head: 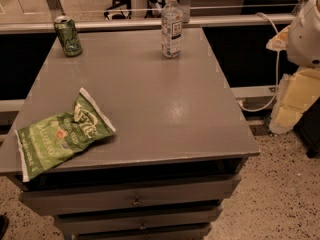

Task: Pick green can

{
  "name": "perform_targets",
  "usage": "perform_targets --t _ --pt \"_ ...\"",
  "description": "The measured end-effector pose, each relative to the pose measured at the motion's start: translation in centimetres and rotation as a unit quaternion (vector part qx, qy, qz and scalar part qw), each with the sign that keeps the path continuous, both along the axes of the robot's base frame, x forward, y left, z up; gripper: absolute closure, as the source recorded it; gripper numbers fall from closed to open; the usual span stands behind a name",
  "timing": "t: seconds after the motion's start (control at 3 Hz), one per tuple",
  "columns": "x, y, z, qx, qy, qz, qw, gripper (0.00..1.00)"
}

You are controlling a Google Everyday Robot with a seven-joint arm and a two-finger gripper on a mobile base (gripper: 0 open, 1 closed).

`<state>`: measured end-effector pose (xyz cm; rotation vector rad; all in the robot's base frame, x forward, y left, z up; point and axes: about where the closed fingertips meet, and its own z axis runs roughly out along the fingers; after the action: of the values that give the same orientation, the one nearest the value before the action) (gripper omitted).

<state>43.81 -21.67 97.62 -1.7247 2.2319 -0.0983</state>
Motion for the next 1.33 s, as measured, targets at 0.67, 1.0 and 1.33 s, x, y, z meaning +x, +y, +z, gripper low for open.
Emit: perform_targets --t 0.67,1.0,1.33 --pt "2.5 3.4 -2.4 0.052 0.002 0.012 0.9986 0.0" --pt "5.2 7.8 -5.1 0.117 0.01 0.013 0.9929 0.0" --pt "8.1 13.8 -6.0 0.186 0.006 0.018 0.9824 0.0"
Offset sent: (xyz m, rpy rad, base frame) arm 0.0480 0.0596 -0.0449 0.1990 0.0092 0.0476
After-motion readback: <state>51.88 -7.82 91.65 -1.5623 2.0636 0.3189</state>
